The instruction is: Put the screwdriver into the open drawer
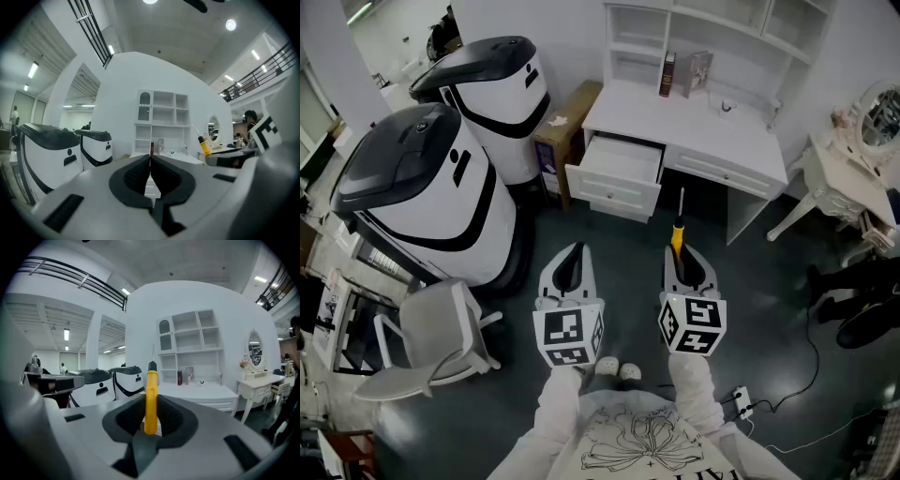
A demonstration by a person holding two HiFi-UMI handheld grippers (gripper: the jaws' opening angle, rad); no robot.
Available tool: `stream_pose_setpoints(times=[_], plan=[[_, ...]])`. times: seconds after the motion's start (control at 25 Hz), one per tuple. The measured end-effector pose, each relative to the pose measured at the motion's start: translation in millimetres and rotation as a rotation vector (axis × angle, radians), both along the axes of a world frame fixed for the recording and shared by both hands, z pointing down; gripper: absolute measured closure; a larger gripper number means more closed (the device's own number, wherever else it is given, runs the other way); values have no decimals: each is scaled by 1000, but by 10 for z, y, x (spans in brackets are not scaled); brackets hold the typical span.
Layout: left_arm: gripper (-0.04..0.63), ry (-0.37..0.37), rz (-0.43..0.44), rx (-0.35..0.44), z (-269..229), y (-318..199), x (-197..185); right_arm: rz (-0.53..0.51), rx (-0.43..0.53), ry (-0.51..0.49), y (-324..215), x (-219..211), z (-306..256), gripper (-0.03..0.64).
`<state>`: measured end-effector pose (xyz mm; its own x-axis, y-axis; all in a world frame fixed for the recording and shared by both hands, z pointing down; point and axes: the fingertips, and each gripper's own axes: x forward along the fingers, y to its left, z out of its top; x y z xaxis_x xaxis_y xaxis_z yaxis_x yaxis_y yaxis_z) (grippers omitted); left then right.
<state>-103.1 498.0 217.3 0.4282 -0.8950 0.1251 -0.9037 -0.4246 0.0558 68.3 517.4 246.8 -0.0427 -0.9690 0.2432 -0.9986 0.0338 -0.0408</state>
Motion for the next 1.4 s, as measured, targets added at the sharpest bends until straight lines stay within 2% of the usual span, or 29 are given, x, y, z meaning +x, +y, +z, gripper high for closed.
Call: stream_pose_setpoints(times=[0.68,1.0,1.4], plan=[[589,-3,17,-11,76,-387,-90,0,-11,-17,-421,-111,107,546],[589,9,26,-43,230,-564,-248,-11,-42,-9,-554,-306,272,546],[589,7,26,-82,377,-848,-223,2,-82,-17,-860,-227,414,546]])
